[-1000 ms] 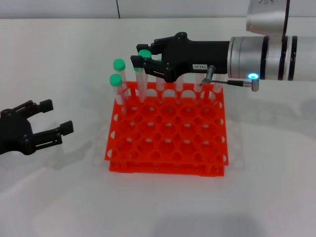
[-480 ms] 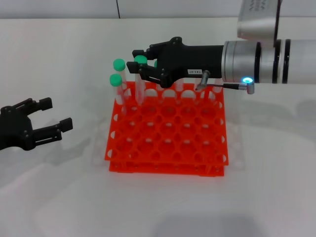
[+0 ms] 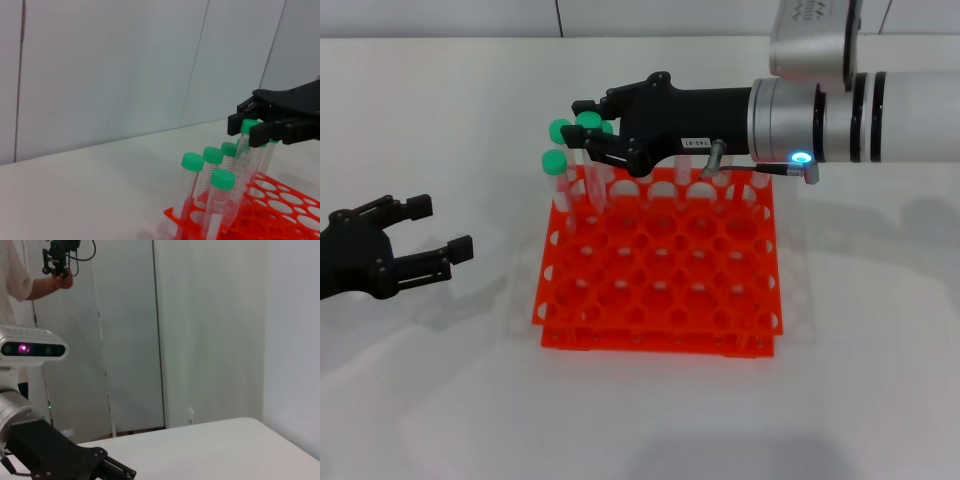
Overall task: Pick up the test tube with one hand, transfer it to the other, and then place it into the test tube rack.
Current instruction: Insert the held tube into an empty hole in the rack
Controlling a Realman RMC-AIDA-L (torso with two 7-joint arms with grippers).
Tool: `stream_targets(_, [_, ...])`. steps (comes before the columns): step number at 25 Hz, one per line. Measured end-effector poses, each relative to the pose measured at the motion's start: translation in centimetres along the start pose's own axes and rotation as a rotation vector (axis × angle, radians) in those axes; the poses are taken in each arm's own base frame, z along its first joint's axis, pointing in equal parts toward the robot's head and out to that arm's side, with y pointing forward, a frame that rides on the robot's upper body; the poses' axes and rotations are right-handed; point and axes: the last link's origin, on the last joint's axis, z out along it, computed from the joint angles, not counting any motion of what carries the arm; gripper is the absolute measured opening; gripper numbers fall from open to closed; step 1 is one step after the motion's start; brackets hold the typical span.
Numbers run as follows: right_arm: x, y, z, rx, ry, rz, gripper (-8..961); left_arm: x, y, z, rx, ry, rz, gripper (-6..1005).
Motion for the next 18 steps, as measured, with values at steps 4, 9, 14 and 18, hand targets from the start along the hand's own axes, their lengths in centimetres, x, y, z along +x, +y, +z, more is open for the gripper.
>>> stream_targets(4, [0.14, -0.15, 0.16, 0.010, 0.015, -0.001, 358, 0.13, -0.04, 0.12, -0.003, 0.001, 0.003, 879])
stream_targets(9, [0.24, -0.28, 0.40, 0.018, 0.031, -0.001, 362, 0.37, -0.11, 0.34, -0.006, 0.003, 0.008, 879])
stream_targets(14, [0.24, -0.35, 0.59, 0.021, 0.041, 0.000, 366, 0.43, -0.14, 0.39, -0.006, 0.003, 0.009, 878])
stream_targets(18, [0.49, -0.17, 0.63, 0.015, 0.051, 0.005, 369, 0.44, -0.14, 0.39, -0.006, 0.003, 0.009, 877])
